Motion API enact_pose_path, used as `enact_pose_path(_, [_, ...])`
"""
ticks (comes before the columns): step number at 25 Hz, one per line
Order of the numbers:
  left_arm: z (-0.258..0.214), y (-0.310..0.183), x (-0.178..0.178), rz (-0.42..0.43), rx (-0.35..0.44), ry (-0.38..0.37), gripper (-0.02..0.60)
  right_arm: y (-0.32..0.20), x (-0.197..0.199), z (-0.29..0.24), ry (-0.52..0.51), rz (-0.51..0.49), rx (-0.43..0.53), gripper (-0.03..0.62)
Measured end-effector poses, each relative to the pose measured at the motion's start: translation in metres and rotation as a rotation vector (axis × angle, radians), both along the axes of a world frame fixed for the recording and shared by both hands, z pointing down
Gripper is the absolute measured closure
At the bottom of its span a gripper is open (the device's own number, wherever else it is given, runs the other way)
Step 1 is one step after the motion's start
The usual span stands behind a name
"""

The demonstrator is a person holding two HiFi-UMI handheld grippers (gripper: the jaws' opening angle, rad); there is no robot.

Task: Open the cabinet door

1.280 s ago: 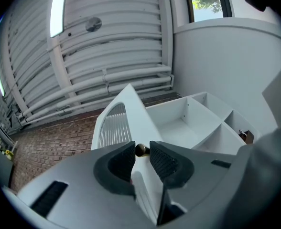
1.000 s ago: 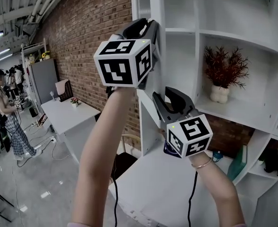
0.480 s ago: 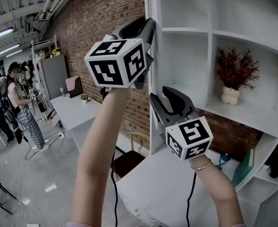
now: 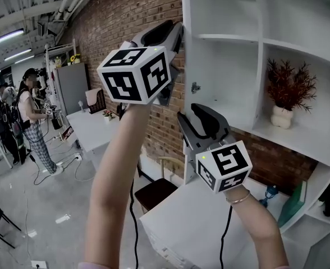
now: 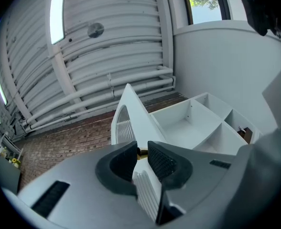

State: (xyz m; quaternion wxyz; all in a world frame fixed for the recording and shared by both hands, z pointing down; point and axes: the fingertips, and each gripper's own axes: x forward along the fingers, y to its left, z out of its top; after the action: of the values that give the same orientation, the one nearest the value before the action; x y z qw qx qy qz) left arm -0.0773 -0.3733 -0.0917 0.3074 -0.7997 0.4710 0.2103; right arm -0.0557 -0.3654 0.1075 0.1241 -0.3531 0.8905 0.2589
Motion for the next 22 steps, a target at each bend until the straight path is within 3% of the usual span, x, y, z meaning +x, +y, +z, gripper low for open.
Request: enact_pose_path(22, [-0.001,-0.007,-0.088,-0.047,0.015,0.040,0.552,0.000,-0.082,0.001,0.014,-0.115,0.039,0.447])
